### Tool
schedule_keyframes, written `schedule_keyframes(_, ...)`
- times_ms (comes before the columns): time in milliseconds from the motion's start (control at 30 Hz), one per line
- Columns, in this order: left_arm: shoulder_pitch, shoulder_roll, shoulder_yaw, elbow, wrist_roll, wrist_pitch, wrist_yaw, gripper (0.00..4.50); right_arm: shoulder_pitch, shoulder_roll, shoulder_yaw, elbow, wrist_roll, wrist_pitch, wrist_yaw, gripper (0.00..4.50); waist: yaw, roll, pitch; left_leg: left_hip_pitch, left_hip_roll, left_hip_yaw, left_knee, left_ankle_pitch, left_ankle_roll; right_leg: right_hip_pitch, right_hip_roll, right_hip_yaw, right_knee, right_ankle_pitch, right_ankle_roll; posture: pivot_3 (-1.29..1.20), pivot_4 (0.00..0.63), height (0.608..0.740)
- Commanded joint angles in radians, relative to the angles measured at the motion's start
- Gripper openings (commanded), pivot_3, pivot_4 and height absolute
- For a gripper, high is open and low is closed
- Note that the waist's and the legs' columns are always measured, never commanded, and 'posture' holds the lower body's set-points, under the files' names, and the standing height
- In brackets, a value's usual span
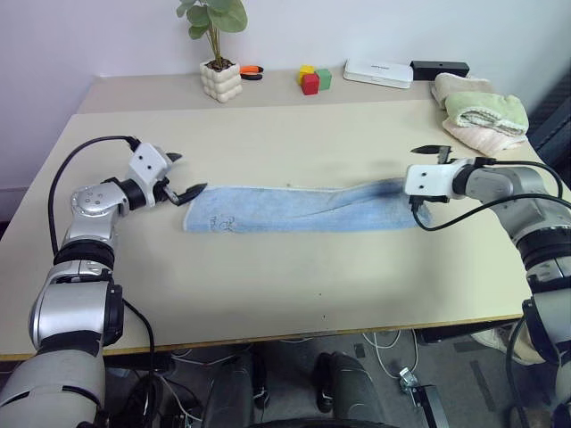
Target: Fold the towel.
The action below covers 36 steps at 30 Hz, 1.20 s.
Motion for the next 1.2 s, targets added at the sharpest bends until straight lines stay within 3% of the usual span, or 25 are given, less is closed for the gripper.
schedule_keyframes(33, 0.000, 0.003, 0.096, -0.121, -0.127, 0.115, -0.009, 4.11, 0.070, 0.046, -0.199, -0.191, 0.277, 0.206, 0.068, 4.18, 0.000, 0.000, 0.000, 0.000, 0.000, 0.000, 0.000, 0.000, 0.000, 0.001, 0.000, 0.000, 0.000, 0.000, 0.000, 0.00, 0.150, 0.740)
schedule_keyframes(100, 0.042, -0.029, 0.129, -0.244, -0.195, 0.207, -0.010, 3.65, 0.145, 0.122, -0.317, -0.370, 0.473, 0.399, 0.097, 3.62, 0.000, 0.000, 0.000, 0.001, 0.000, -0.002, 0.001, 0.000, 0.000, 0.001, 0.000, 0.000, 0.001, 0.001, 0.001, 0.00, 0.150, 0.740)
schedule_keyframes(200, 0.123, -0.104, 0.130, -0.459, -0.241, 0.334, 0.066, 2.20, 0.225, 0.235, -0.401, -0.579, 0.620, 0.616, 0.043, 2.30, 0.002, 0.000, 0.000, 0.002, 0.000, -0.006, 0.001, 0.000, 0.000, 0.004, 0.001, 0.000, 0.002, 0.001, 0.001, 0.00, 0.150, 0.740)
schedule_keyframes(333, 0.162, -0.218, 0.120, -0.631, -0.270, 0.468, 0.209, 0.22, 0.236, 0.395, -0.452, -0.685, 0.720, 0.762, -0.087, 0.31, 0.007, 0.000, 0.000, 0.002, 0.000, -0.006, 0.002, 0.000, 0.000, 0.004, 0.001, 0.000, 0.003, 0.001, 0.001, 0.00, 0.150, 0.740)
schedule_keyframes(367, 0.167, -0.269, 0.118, -0.670, -0.282, 0.499, 0.259, 0.00, 0.246, 0.445, -0.450, -0.693, 0.732, 0.778, -0.121, 0.03, 0.010, 0.000, 0.000, 0.002, 0.000, -0.007, 0.002, 0.000, 0.000, 0.004, 0.001, -0.001, 0.003, 0.001, 0.001, 0.00, 0.150, 0.740)
schedule_keyframes(467, 0.190, -0.368, 0.106, -0.703, -0.284, 0.534, 0.344, 0.00, 0.279, 0.527, -0.417, -0.655, 0.684, 0.748, -0.198, 0.03, 0.012, -0.002, -0.001, 0.002, 0.000, -0.008, 0.002, 0.000, 0.000, 0.005, 0.001, -0.001, 0.002, 0.001, 0.001, 0.00, 0.150, 0.740)
schedule_keyframes(700, 0.223, -0.456, 0.099, -0.589, -0.252, 0.505, 0.454, 0.00, 0.293, 0.596, -0.418, -0.513, 0.604, 0.638, -0.377, 0.03, 0.001, -0.001, -0.001, 0.002, -0.001, -0.006, 0.001, 0.001, -0.001, 0.004, 0.001, -0.001, 0.002, 0.001, 0.001, 0.00, 0.150, 0.740)
schedule_keyframes(1000, 0.222, -0.373, 0.117, -0.431, -0.194, 0.392, 0.471, 0.00, 0.319, 0.537, -0.459, -0.320, 0.549, 0.497, -0.482, 0.03, 0.001, -0.001, -0.001, 0.002, -0.001, -0.006, 0.000, 0.001, -0.001, 0.004, 0.002, -0.001, 0.001, 0.001, 0.001, 0.00, 0.150, 0.740)
schedule_keyframes(1200, 0.243, -0.325, 0.147, -0.425, -0.209, 0.362, 0.469, 0.00, 0.346, 0.486, -0.475, -0.289, 0.555, 0.452, -0.469, 0.03, 0.001, -0.001, -0.001, 0.002, 0.000, -0.006, 0.000, 0.000, -0.001, 0.005, 0.002, -0.001, 0.000, 0.001, 0.001, 0.00, 0.150, 0.740)
